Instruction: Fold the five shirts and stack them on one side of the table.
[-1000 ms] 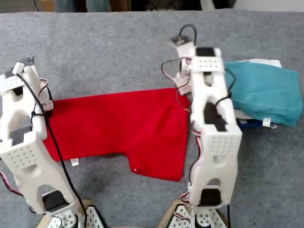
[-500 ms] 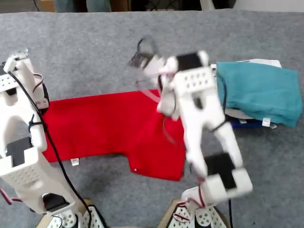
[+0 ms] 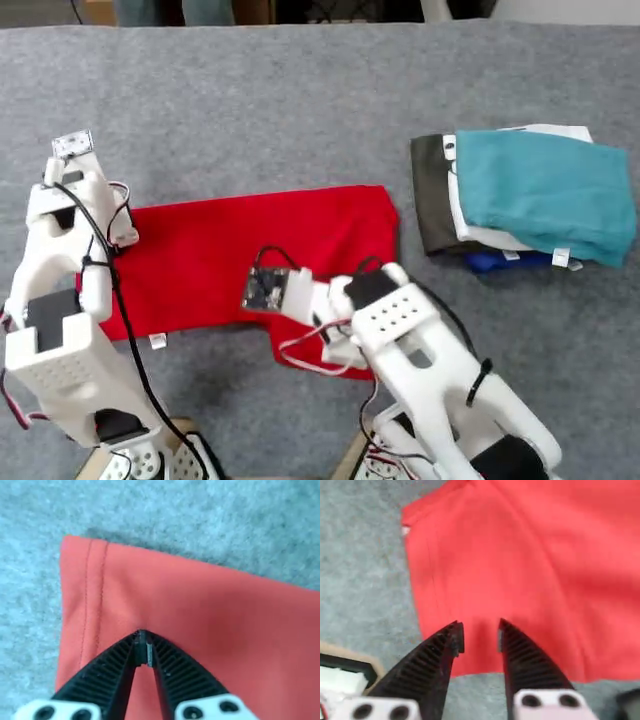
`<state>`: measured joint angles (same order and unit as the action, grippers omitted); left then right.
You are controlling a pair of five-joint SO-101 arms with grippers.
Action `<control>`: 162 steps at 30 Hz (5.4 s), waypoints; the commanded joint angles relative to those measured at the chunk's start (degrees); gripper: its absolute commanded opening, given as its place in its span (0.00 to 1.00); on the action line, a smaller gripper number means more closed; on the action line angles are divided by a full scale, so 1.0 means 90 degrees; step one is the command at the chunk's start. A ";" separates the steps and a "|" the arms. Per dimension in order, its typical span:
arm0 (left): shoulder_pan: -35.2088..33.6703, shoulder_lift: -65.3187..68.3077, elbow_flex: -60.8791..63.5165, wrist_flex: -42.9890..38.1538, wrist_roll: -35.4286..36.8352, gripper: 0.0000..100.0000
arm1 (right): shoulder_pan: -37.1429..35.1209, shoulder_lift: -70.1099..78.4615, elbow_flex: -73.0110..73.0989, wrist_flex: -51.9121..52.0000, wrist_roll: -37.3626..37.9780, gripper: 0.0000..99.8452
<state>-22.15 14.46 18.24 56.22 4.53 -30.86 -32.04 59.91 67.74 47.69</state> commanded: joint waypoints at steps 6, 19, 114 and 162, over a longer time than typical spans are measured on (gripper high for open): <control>0.0161 -0.0244 0.0415 -0.0518 0.0078 0.03 | -0.0625 -0.0161 0.0230 0.0215 -0.0088 0.16; 0.0161 -0.0244 0.0415 -0.0488 0.0088 0.03 | -0.1280 -0.0142 0.1187 -0.1123 -0.0821 0.22; -0.2056 -0.0928 -0.2193 0.2549 -0.3282 0.03 | 0.0176 0.6051 -0.6090 0.0518 -0.2706 0.02; -0.2144 0.3858 -0.5905 0.4962 -0.2686 0.03 | 0.0283 0.5729 -0.8024 0.3380 -0.2716 0.02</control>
<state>-38.42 49.80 -31.60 100.88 -20.00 -29.19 23.25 -12.09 98.42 23.78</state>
